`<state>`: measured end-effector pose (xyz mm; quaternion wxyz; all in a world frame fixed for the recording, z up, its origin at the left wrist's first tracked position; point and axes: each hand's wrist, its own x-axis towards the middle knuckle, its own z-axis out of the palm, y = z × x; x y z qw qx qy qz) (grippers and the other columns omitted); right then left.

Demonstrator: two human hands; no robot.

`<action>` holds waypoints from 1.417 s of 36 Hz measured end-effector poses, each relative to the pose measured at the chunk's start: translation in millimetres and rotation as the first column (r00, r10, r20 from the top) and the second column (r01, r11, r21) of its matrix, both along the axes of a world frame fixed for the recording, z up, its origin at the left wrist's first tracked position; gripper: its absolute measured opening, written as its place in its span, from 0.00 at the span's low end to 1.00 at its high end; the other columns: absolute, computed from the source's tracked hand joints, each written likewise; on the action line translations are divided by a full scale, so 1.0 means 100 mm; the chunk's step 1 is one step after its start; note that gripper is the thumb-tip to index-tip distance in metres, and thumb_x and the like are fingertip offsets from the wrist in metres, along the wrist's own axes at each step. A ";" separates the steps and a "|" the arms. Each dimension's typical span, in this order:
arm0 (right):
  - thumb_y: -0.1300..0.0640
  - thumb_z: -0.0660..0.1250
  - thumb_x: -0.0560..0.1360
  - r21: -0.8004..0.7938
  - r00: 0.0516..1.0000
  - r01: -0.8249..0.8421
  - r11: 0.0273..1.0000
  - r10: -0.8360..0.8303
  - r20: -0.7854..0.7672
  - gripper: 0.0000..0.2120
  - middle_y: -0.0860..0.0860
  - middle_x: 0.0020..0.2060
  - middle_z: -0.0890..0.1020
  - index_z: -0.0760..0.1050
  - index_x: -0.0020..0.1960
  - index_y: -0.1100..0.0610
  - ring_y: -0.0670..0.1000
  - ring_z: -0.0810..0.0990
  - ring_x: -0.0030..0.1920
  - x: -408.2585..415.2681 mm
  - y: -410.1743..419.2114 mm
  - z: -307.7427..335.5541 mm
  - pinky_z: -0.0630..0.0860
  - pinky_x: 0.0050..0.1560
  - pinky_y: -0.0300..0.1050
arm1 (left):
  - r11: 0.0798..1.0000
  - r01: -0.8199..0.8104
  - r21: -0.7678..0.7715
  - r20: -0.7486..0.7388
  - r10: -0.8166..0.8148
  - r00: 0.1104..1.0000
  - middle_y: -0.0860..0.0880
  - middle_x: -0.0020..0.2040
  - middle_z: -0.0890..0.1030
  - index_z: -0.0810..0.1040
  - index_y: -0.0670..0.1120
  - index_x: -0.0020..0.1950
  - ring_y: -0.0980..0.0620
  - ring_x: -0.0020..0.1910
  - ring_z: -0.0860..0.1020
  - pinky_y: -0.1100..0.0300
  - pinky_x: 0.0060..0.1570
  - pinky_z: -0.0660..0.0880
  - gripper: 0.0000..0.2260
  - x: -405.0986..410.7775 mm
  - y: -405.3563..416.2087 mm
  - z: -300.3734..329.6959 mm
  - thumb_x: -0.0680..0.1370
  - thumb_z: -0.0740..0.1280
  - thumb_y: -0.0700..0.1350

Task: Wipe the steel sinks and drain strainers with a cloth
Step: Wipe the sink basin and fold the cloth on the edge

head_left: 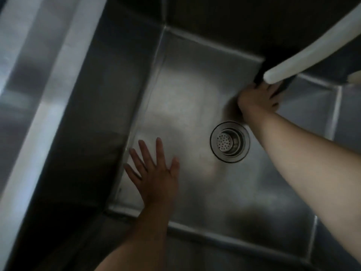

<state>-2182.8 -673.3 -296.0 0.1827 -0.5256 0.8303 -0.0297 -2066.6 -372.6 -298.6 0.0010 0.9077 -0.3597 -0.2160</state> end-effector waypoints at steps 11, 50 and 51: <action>0.46 0.51 0.83 -0.045 0.737 -0.664 0.746 0.664 0.126 0.31 0.53 0.82 0.45 0.44 0.82 0.49 0.62 0.40 0.80 2.04 0.25 0.13 0.42 0.78 0.61 | 1.000 -0.012 -0.027 0.006 0.013 1.000 0.45 0.82 0.42 0.45 0.59 0.82 0.41 0.80 0.37 0.36 0.75 0.41 0.32 0.00 0.02 -0.10 0.79 0.42 0.69; 0.58 0.61 0.80 0.079 -0.336 -0.916 -0.392 0.862 0.381 0.33 0.49 0.81 0.50 0.53 0.80 0.44 0.60 0.45 0.81 0.04 2.87 0.46 0.51 0.77 0.57 | 0.978 -0.186 -0.094 0.141 0.198 0.970 0.49 0.82 0.41 0.47 0.56 0.82 0.48 0.81 0.38 0.43 0.78 0.41 0.33 -0.09 1.28 2.60 0.81 0.56 0.62; 0.58 0.61 0.80 0.116 -0.322 -0.913 -0.392 0.865 0.386 0.33 0.49 0.81 0.50 0.53 0.80 0.43 0.59 0.45 0.81 -0.12 2.84 0.47 0.52 0.77 0.56 | 0.980 -0.181 -0.079 0.137 0.190 0.972 0.50 0.82 0.40 0.46 0.57 0.82 0.48 0.80 0.37 0.43 0.78 0.39 0.33 -0.14 1.26 2.60 0.81 0.55 0.63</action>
